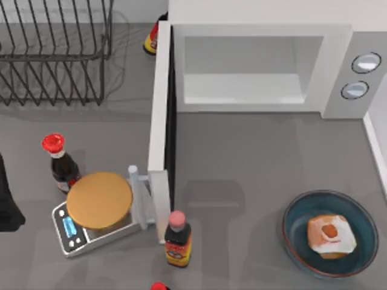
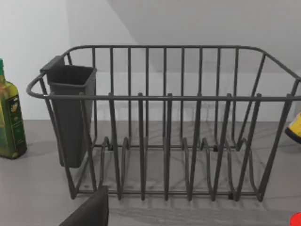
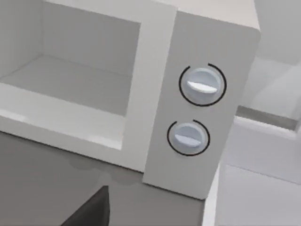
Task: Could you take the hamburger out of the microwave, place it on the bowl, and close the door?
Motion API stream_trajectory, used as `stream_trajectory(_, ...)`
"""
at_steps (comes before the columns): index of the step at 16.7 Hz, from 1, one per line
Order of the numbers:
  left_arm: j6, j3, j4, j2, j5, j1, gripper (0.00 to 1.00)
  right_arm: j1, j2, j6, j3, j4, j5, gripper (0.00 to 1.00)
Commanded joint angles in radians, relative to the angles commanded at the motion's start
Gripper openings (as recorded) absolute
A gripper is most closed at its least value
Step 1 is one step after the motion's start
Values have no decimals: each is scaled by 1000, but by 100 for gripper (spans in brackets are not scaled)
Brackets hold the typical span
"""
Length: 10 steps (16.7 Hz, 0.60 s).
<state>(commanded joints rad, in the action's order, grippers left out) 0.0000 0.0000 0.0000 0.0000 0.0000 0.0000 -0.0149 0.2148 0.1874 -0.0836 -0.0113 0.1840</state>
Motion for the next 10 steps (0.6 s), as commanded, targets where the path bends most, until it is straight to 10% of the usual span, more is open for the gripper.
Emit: stream_trajectory(10, 0, 0, 0, 0, 0, 0, 100, 15, -215, -187, 84, 11, -184, 100)
